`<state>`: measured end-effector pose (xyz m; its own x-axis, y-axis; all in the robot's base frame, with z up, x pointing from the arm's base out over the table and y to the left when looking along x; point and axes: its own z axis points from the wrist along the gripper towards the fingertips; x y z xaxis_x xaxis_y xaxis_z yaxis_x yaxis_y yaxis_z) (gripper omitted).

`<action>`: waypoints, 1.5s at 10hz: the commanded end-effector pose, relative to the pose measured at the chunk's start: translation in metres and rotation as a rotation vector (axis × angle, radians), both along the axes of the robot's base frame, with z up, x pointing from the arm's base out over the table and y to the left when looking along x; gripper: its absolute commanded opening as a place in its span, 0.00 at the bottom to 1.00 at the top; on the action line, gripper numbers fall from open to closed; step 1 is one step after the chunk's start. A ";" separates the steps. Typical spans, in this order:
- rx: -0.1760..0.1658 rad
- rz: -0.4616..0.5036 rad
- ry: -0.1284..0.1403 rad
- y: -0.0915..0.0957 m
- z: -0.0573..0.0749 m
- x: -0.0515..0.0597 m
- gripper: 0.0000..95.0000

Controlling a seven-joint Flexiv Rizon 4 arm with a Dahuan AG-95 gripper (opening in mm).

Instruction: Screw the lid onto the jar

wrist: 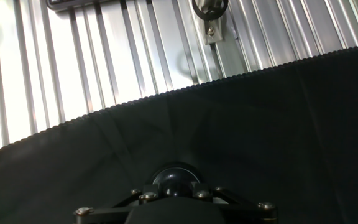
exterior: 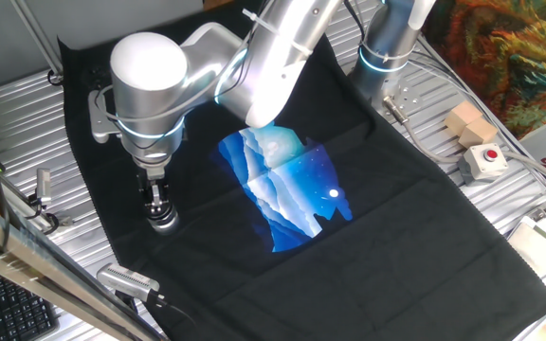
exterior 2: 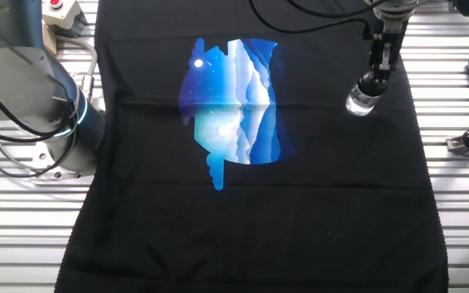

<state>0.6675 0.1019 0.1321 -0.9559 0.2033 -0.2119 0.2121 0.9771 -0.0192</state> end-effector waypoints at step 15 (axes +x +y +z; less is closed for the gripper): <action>-0.024 0.107 -0.002 0.000 0.001 -0.001 0.00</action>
<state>0.6677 0.1026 0.1327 -0.9717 0.0911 -0.2178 0.1026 0.9938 -0.0420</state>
